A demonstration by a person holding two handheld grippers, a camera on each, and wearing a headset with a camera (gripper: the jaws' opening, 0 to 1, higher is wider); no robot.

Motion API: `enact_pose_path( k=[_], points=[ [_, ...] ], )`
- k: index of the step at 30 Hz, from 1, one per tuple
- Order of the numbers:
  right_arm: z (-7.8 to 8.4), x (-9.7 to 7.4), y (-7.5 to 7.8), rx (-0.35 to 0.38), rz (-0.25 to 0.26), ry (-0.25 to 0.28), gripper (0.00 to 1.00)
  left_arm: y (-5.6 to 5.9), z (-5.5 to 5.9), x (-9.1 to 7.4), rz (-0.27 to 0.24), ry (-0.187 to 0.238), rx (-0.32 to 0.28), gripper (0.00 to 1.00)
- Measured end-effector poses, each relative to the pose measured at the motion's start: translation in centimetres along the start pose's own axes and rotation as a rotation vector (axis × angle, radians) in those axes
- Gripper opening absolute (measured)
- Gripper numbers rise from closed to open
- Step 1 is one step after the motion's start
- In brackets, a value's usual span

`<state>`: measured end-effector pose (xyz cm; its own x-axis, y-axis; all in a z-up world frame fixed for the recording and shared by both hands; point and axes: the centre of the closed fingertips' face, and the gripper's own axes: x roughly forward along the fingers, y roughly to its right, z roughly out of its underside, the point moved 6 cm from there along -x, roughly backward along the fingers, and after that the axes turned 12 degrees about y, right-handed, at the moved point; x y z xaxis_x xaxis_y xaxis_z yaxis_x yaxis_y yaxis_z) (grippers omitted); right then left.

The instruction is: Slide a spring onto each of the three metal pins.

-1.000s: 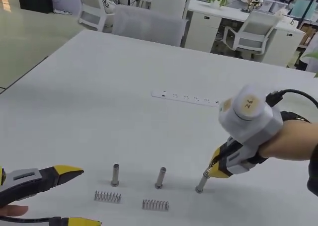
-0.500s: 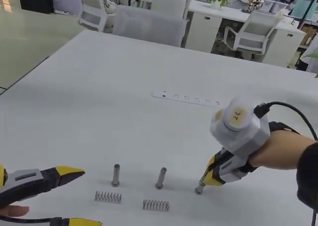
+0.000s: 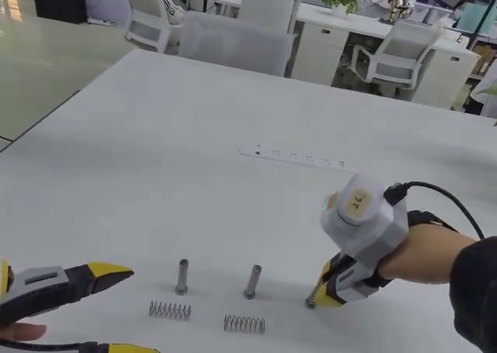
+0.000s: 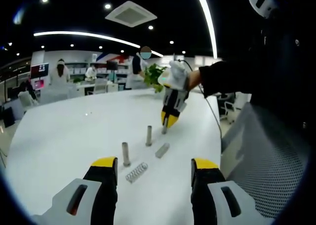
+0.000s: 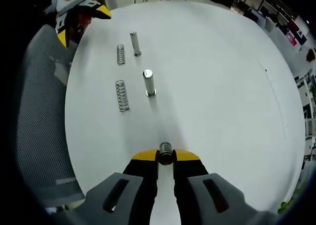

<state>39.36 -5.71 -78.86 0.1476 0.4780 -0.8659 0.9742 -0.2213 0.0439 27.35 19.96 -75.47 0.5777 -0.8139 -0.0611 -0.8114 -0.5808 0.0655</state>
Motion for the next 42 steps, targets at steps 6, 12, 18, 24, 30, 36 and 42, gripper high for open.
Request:
enact_pose_path(
  k=[6, 12, 18, 24, 30, 36, 42],
  points=[
    [0.0, 0.1, -0.1, 0.014, 0.002, 0.01, 0.09, 0.0, 0.0, -0.1, -0.001, 0.001, -0.001, 0.55],
    [0.3, -0.1, -0.1, 0.018, 0.01, 0.016, 0.14, -0.1, 0.0, -0.1, 0.0, 0.001, -0.001, 0.55],
    [0.7, -0.4, -0.3, 0.037, 0.018, 0.025, 0.15, 0.0, 0.0, -0.1, 0.001, 0.002, 0.0, 0.55],
    [1.2, -0.7, -0.8, 0.045, 0.023, 0.027, 0.15, 0.0, 0.0, -0.1, 0.003, 0.002, 0.001, 0.55],
    [1.6, -1.1, -1.7, 0.052, 0.02, 0.03, 0.15, 0.0, 0.0, -0.1, 0.003, 0.002, 0.002, 0.55],
    [1.2, -1.3, -3.1, 0.05, 0.014, 0.047, 0.15, 0.0, 0.1, -0.1, 0.007, 0.002, 0.003, 0.55],
    [0.6, -1.1, -4.4, 0.04, -0.003, 0.059, 0.15, 0.1, 0.1, 0.0, 0.01, 0.0, 0.004, 0.55]
  ],
)
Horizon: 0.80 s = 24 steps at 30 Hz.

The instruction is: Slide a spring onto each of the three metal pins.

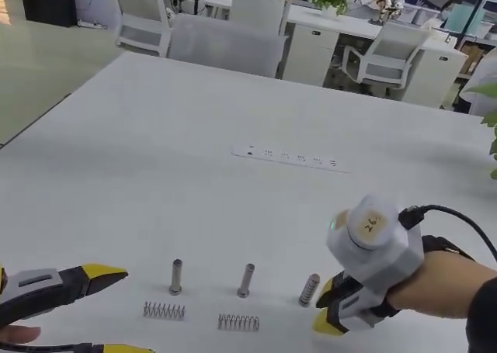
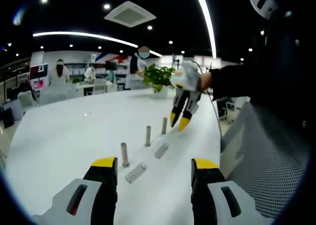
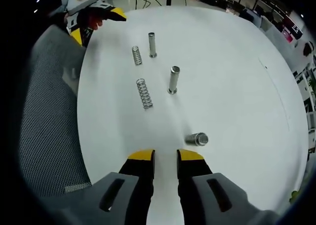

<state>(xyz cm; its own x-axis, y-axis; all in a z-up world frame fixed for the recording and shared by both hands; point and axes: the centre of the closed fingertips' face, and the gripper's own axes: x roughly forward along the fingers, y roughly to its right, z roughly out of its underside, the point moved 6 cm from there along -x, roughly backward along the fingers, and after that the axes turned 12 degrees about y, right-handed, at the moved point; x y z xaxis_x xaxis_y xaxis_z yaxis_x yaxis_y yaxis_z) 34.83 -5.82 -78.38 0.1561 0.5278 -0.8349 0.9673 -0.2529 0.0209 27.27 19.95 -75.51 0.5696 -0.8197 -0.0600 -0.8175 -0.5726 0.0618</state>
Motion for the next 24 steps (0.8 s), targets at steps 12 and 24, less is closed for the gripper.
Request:
enact_pose_path(
  k=[12, 24],
  points=[
    [-1.9, 1.2, -2.0, -0.03, -0.046, 0.036, 0.14, 0.1, 0.0, 0.1, 0.006, -0.007, 0.003, 0.55],
    [-4.3, 2.8, -2.5, -0.103, -0.078, 0.055, 0.13, 0.2, 0.1, -0.1, 0.012, -0.013, 0.001, 0.54]
  ],
)
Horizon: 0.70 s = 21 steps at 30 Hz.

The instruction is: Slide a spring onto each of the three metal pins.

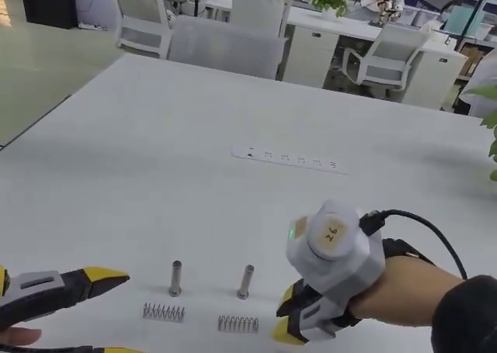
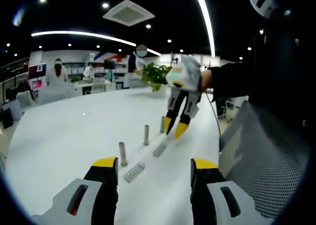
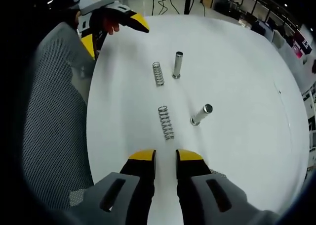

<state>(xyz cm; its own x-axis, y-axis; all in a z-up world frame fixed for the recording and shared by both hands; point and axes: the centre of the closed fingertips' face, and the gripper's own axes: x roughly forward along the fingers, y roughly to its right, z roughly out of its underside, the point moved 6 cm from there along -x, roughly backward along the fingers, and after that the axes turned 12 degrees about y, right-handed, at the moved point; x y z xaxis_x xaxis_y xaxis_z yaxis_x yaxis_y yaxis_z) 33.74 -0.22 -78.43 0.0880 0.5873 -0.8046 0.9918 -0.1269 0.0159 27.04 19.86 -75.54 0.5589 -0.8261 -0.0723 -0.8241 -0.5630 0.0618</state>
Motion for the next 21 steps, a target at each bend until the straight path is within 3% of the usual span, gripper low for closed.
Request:
enact_pose_path(
  k=[6, 21],
  points=[
    [-0.7, 1.3, 0.2, -0.033, -0.023, -0.009, 0.12, 0.1, 0.1, 0.0, 0.004, -0.006, -0.002, 0.53],
    [-0.5, 3.2, 0.8, -0.085, -0.057, -0.069, 0.1, 0.2, 0.2, 0.2, 0.012, -0.017, -0.007, 0.52]
  ],
)
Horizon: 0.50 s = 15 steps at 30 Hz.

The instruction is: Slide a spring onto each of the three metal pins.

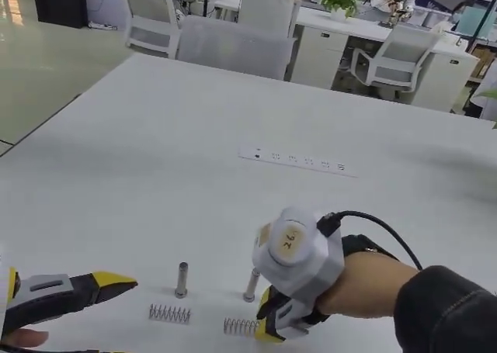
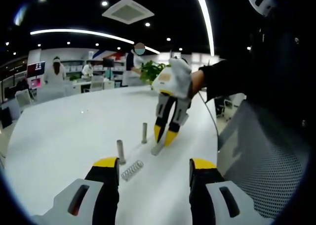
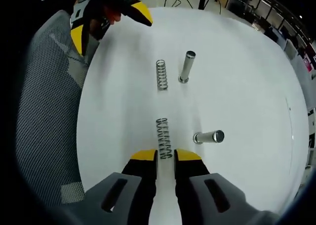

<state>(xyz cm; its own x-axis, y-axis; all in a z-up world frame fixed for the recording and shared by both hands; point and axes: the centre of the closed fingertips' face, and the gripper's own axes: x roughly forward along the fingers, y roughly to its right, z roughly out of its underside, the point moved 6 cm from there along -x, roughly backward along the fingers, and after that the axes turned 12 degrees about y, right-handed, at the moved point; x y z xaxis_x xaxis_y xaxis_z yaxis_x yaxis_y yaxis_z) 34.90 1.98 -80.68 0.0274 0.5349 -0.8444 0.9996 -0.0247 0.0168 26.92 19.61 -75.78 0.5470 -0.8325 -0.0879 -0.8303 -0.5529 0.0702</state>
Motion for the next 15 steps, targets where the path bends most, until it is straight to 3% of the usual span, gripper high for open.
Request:
enact_pose_path(
  k=[5, 15],
  points=[
    [0.33, 0.35, -0.05, -0.004, -0.006, -0.018, 0.09, -0.12, 0.14, 0.01, 0.002, -0.002, -0.002, 0.51],
    [0.05, -0.23, -0.4, -0.005, 0.002, 0.003, 0.07, 0.18, 0.08, 0.23, 0.035, -0.02, 0.007, 0.5]
  ],
)
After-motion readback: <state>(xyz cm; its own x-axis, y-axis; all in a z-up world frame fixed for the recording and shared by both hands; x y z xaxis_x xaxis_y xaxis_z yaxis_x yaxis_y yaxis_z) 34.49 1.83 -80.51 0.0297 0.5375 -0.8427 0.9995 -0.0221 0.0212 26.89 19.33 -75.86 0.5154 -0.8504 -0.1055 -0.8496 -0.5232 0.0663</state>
